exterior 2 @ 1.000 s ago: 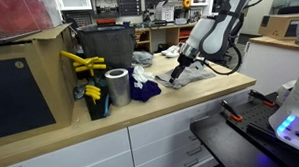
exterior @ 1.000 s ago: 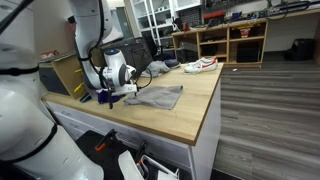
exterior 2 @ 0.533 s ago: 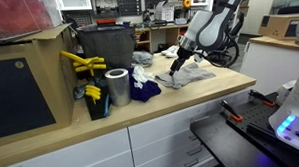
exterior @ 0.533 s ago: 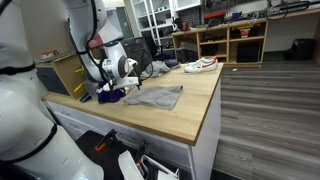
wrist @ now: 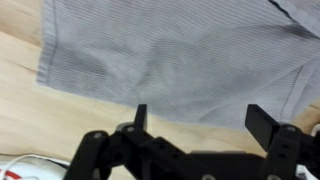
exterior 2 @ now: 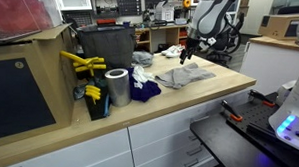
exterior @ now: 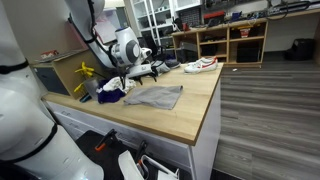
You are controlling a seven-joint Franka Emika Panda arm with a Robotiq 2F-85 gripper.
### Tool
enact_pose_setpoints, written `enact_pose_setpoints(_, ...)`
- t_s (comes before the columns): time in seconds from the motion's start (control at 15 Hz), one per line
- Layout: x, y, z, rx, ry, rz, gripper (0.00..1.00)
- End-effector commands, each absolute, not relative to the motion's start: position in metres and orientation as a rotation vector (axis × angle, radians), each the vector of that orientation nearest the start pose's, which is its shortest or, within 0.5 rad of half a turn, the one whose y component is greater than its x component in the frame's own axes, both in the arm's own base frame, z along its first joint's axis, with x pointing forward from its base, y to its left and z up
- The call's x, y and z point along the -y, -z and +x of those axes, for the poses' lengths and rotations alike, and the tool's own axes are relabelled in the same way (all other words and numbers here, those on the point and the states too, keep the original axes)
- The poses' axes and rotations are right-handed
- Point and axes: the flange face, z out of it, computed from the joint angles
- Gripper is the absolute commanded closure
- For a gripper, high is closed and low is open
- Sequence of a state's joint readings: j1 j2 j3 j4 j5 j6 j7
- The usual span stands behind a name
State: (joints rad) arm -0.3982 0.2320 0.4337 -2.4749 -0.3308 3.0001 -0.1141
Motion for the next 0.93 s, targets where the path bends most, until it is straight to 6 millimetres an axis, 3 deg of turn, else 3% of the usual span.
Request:
enact_pose_setpoints(0.0,-0.012,-0.268,0.517,0.536,0.466,-3.141,0.00)
enact_pose_setpoints(0.27,0.027,-0.263,0.527,0.443,0.392,-3.202,0.00)
enact_pose_setpoints(0.87,0.099,-0.234,0.522,0.208,0.192,-3.160,0.00)
